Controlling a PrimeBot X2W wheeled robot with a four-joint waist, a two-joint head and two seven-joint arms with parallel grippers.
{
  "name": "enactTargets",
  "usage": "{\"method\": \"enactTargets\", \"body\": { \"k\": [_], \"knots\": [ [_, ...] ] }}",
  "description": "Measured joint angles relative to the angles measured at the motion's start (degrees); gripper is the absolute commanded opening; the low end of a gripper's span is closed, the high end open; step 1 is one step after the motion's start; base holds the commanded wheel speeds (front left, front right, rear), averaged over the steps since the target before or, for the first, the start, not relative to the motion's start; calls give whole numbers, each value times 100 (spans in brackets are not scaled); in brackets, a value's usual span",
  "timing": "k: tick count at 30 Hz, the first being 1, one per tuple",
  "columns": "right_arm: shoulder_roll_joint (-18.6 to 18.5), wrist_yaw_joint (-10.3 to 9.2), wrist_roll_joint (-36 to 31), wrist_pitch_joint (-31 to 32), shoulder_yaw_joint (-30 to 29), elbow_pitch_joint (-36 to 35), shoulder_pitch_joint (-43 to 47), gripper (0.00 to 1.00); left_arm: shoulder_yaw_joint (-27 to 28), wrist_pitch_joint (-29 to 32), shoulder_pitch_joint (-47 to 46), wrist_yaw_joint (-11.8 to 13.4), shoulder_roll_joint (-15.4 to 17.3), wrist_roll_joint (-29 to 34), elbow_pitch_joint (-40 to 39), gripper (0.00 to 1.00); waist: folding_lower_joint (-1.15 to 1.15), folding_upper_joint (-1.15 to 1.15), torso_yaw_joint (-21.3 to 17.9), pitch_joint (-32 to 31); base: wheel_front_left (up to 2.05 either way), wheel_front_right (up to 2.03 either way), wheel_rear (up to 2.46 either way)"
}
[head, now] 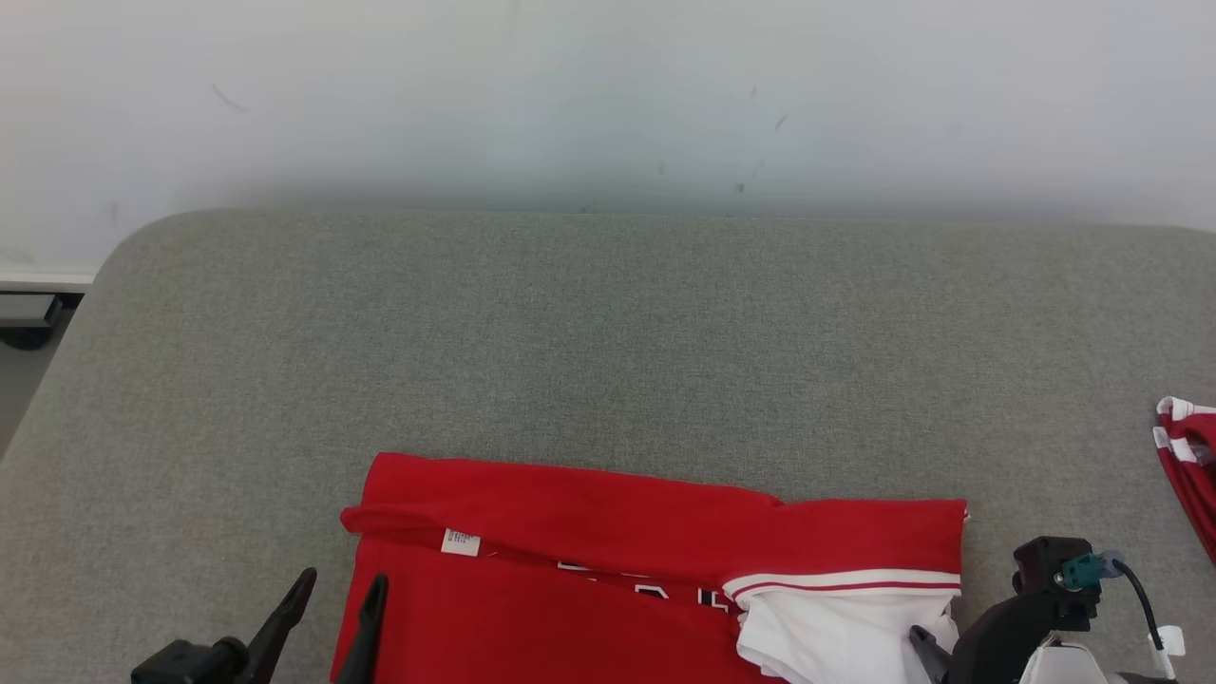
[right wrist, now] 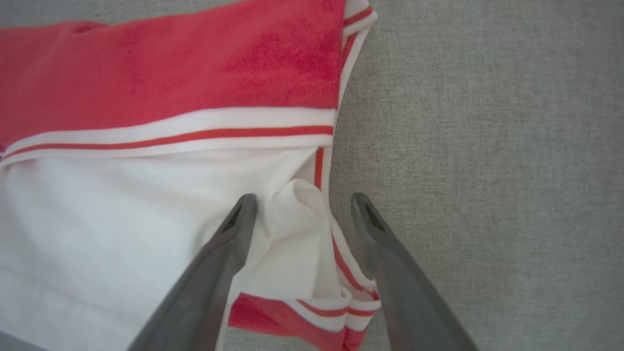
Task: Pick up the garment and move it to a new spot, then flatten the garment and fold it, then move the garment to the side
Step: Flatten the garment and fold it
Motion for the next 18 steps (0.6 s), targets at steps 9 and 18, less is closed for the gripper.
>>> {"method": "enactTargets", "body": {
  "k": [9, 18],
  "knots": [
    [181, 0, -51, 202, -138, 269, -188, 100, -24, 0, -214, -85, -10, 0, 44, 100, 0, 0, 36, 122, 0, 0, 0],
    [282, -1, -108, 355, -265, 478, -364, 70, -22, -8, -224, -102, -20, -42, 165, 100, 0, 0, 97, 170, 0, 0, 0]
  ]
}}
